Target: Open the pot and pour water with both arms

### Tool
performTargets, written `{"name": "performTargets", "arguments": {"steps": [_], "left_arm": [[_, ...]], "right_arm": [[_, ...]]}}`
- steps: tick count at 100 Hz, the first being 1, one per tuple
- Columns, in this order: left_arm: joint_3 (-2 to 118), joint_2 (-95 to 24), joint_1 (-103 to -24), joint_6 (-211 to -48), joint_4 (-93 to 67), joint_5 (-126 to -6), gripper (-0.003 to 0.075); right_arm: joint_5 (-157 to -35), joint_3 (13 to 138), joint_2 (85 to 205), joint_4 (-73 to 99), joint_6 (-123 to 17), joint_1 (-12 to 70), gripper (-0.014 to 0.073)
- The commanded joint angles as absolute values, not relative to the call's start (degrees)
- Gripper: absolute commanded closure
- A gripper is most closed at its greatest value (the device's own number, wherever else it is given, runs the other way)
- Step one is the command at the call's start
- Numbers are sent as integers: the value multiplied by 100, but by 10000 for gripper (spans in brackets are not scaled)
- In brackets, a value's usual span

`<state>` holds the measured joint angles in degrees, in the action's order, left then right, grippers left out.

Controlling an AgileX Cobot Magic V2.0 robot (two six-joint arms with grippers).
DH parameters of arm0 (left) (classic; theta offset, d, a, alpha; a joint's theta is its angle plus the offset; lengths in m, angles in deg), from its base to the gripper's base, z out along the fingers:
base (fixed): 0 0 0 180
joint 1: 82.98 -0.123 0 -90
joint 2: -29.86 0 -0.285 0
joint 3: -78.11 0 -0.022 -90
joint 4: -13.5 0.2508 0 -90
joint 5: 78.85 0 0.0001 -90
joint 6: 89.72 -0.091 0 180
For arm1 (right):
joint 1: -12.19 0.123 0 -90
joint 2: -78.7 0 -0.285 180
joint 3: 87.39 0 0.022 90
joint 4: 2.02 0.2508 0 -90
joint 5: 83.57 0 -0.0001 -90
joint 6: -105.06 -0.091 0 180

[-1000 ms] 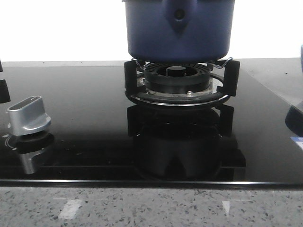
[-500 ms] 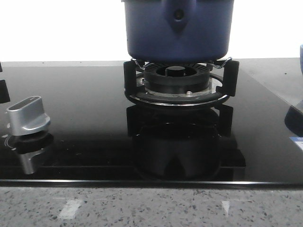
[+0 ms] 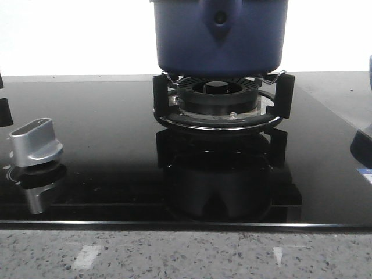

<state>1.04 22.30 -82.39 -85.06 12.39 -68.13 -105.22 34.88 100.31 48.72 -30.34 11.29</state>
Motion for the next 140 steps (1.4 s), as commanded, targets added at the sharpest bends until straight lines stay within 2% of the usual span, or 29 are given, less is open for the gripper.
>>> {"name": "performTargets", "arguments": {"steps": [1,29,44,51,68,77,111,117,140], "left_arm": [[-99,2386,-8189,-8453,1187,-7227,740],[-99,2386,-8189,-8453,1187,-7227,741],[-99,2386,-8189,-8453,1187,-7227,740],[-99,2386,-8189,-8453,1187,-7227,740],[-99,2386,-8189,-8453,1187,-7227,741],[-99,2386,-8189,-8453,1187,-7227,741],[-99,2386,-8189,-8453,1187,-7227,741],[-99,2386,-8189,-8453,1187,-7227,740],[-99,2386,-8189,-8453,1187,-7227,741]], "right_arm": [[-10236,3639,10063,5003,-2972,1140,660],[-10220,3639,10063,5003,-2972,1140,660],[-9673,3639,10063,4992,-3060,1140,660],[-9320,3639,10076,4341,-3836,1140,660],[-8653,3374,10076,757,-7064,1140,660],[-8236,2931,10009,-63,-7810,1140,660],[-8250,1341,8591,-536,-8173,1140,660],[-8670,1329,8479,-536,-8256,1140,660],[-8885,1329,8482,-803,-8256,1096,660]]}}
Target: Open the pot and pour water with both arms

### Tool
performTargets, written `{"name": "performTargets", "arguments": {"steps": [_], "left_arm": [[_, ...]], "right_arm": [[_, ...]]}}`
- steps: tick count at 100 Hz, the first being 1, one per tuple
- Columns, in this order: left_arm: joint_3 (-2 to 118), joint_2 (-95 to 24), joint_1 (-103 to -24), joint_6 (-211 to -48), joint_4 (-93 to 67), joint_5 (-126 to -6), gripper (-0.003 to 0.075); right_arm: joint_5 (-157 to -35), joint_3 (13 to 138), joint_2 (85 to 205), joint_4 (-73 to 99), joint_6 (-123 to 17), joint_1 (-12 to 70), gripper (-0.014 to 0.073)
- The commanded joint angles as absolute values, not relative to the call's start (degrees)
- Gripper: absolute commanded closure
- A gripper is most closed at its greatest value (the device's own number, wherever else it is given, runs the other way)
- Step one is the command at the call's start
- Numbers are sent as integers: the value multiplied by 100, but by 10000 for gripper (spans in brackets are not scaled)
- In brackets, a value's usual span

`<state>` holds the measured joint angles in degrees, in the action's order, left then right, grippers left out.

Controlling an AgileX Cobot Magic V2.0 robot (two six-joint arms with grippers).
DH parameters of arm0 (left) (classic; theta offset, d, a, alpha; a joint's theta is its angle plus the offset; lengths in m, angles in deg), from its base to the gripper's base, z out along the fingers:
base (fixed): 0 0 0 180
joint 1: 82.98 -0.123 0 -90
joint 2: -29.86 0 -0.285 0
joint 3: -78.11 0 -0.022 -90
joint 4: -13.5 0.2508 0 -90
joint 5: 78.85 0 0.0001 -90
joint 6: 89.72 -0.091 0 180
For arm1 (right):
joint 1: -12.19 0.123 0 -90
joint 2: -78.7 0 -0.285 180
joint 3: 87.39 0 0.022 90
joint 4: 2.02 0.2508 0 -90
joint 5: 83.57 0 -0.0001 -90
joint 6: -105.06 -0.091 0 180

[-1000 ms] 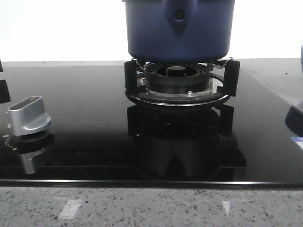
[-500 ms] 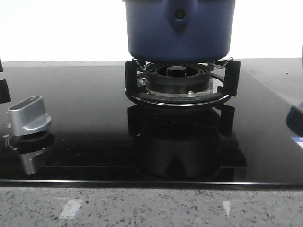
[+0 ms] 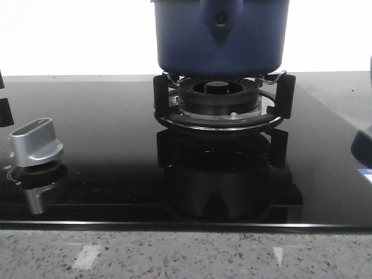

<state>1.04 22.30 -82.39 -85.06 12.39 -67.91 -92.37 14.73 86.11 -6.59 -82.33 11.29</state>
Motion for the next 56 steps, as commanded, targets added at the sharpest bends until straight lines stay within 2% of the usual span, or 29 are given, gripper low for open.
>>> {"name": "performTargets", "arguments": {"steps": [1,56], "left_arm": [[-99,2386,-8189,-8453,1187,-7227,740],[-99,2386,-8189,-8453,1187,-7227,740]], "right_arm": [[-8885,1329,8482,-803,-8256,1096,660],[-8744,1329,8482,-803,-8256,1096,660]]}}
